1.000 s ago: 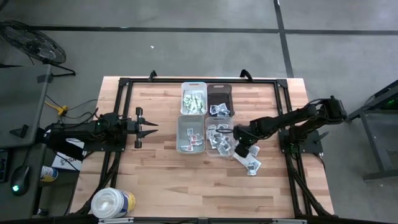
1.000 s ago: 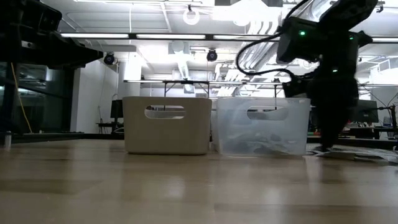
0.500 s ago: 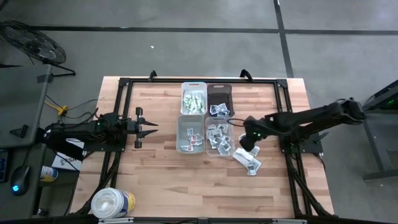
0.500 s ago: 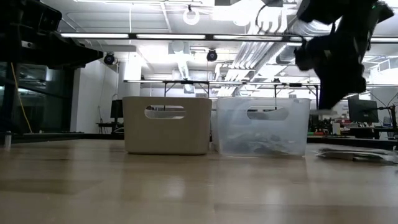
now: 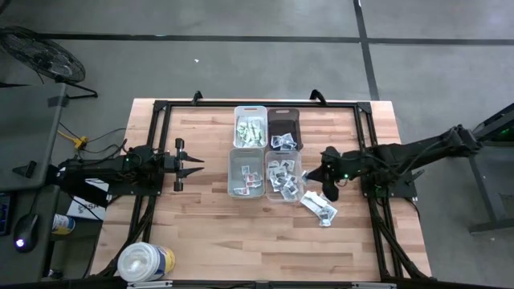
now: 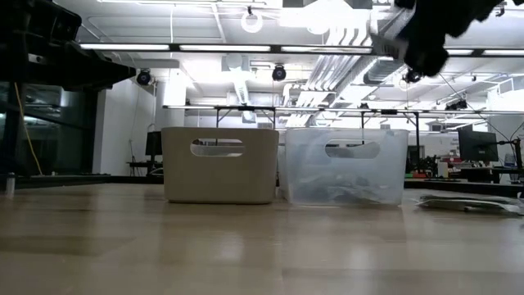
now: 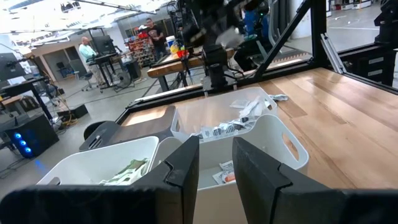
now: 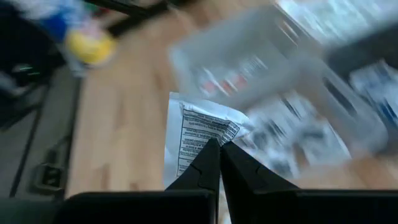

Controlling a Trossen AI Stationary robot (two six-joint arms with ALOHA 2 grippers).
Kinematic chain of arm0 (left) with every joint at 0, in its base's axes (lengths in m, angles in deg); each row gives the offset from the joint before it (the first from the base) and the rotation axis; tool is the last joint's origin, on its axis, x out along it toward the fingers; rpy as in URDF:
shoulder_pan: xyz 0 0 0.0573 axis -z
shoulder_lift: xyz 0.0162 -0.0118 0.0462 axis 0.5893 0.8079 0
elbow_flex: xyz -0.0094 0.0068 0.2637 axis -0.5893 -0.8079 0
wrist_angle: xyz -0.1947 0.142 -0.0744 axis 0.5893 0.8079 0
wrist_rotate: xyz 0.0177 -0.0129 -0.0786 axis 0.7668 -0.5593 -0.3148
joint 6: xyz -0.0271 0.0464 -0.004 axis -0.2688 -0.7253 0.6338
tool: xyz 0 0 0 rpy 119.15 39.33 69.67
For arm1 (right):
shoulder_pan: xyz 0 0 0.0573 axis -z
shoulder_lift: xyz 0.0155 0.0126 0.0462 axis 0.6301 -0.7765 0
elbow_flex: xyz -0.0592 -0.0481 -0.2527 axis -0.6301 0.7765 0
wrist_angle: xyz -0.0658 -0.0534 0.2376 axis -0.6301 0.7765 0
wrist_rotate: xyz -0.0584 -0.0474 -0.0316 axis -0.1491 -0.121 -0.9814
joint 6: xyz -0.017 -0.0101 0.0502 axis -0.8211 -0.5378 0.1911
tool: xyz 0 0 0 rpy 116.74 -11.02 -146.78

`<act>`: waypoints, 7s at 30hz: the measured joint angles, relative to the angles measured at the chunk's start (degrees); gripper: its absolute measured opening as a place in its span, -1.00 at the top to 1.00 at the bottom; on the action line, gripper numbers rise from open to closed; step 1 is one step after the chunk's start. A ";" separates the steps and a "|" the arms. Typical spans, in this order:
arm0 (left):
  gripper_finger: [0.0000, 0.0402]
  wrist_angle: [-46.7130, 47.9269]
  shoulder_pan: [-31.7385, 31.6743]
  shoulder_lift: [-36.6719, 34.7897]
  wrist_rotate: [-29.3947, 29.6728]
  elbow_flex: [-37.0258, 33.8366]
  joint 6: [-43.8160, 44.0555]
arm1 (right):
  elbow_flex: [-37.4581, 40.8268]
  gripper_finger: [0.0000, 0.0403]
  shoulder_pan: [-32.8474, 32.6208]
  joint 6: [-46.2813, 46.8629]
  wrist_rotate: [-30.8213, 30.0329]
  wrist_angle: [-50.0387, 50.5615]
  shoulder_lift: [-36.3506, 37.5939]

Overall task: Pick & Place First Aid Supplies
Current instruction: Put the gray towelette pack into the transparent bin

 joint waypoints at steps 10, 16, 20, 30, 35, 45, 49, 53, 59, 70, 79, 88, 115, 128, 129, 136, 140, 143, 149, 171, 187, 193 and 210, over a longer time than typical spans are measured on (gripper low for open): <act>0.52 -0.01 0.00 0.01 0.00 0.00 0.00 | 11.21 1.00 -1.47 -9.59 15.16 -34.96 5.67; 0.52 0.00 -0.01 0.01 0.00 0.00 -0.01 | 22.62 1.00 -1.47 -7.71 19.86 -66.67 4.85; 0.52 -0.01 0.00 -0.01 0.00 0.00 -0.01 | 26.49 1.00 -1.47 -7.81 18.73 -74.34 4.80; 0.52 -0.01 0.00 -0.01 0.00 0.00 0.01 | 26.85 1.00 -1.16 -2.73 6.95 -63.49 4.78; 0.52 -0.01 0.00 -0.01 0.00 0.00 0.00 | 23.74 1.00 1.14 2.73 1.77 -48.52 4.67; 0.52 -0.01 0.00 -0.01 0.00 0.00 -0.01 | 10.04 1.00 9.16 20.13 1.62 -15.48 -1.65; 0.52 0.00 0.00 -0.01 0.00 0.00 0.01 | 3.84 1.00 10.70 18.51 3.36 -11.54 -8.66; 0.52 -0.01 -0.01 -0.01 0.00 0.00 0.00 | -2.49 1.00 11.66 11.91 6.91 -8.90 -16.69; 0.52 -0.01 -0.01 -0.01 0.00 0.00 0.00 | -11.03 1.00 13.39 2.36 12.91 1.14 -28.25; 0.52 0.00 0.00 -0.01 0.00 0.00 -0.01 | -19.25 0.96 16.71 -1.27 15.56 7.91 -40.00; 0.52 0.00 -0.01 0.00 0.00 0.00 0.00 | -19.43 0.69 17.88 3.91 12.73 14.14 -40.25; 0.52 0.00 0.00 -0.01 0.00 0.00 -0.01 | -19.43 0.40 16.74 9.63 9.16 16.43 -37.96; 0.52 0.00 -0.01 -0.01 0.00 0.00 0.00 | -10.72 0.33 4.02 56.89 14.59 40.82 -30.37; 0.52 0.00 -0.01 -0.01 0.00 0.00 -0.01 | 0.72 0.33 3.94 65.06 15.77 23.08 -30.28; 0.52 0.00 -0.02 -0.01 0.00 0.00 0.00 | 0.85 0.33 3.96 65.06 15.54 22.70 -30.28; 0.52 0.01 0.00 0.00 0.00 0.00 -0.01 | 1.17 0.17 4.09 64.28 11.48 22.77 -31.30; 0.52 0.01 0.00 0.01 0.00 0.00 0.00 | 2.20 0.11 5.22 61.77 11.61 19.25 -33.95; 0.52 0.00 -0.02 -0.01 0.00 0.00 -0.01 | 3.20 0.10 5.42 61.50 12.47 15.67 -34.61; 0.52 -0.01 0.00 -0.01 0.00 0.00 -0.01 | 2.49 0.10 5.51 59.70 11.28 19.31 -34.72; 0.52 0.01 -0.02 -0.01 -0.01 0.00 0.01 | 2.52 0.77 5.44 57.52 11.06 21.77 -31.86; 0.52 0.01 0.00 0.01 0.00 0.00 0.00 | 2.34 0.97 0.41 56.74 6.62 19.07 -11.67; 0.52 -0.01 -0.02 -0.01 0.00 0.00 0.01 | 2.25 0.94 -4.83 45.14 -1.65 8.31 -4.28; 0.52 0.01 -0.01 -0.01 0.00 0.00 -0.01 | 14.41 0.95 -13.46 4.33 -2.34 -42.43 2.94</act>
